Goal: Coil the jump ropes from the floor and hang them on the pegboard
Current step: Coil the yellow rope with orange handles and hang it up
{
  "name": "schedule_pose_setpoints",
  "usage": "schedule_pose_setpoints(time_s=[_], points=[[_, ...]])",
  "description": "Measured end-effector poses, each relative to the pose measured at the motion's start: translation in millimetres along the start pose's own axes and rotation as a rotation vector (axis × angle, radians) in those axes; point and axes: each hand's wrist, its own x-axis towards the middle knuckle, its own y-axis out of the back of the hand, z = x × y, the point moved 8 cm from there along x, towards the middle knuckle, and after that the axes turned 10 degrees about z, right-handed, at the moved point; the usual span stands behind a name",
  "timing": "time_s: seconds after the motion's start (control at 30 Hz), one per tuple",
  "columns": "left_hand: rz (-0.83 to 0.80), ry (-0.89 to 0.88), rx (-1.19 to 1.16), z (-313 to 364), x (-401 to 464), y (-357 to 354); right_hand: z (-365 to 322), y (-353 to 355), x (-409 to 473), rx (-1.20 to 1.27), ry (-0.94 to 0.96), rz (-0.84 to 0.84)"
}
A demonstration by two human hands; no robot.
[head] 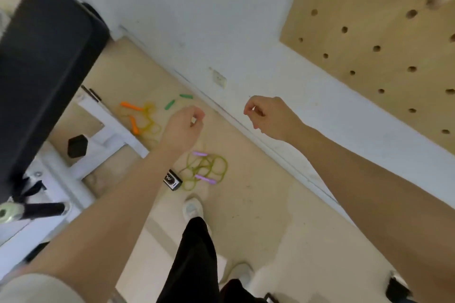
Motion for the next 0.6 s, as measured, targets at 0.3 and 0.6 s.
schedule_pose_setpoints(time_s=[0.3,0.6], points=[[-0.002,0.215,0.003,-123.5,138.8,-25.8,27.5,-119.0,173.3,0.138,-0.165,-0.071],[0.102,0.428,0.047,-303.4,279.5,-94.6,84.0,-323.8,342.9,0.067,-0.121,-0.285]])
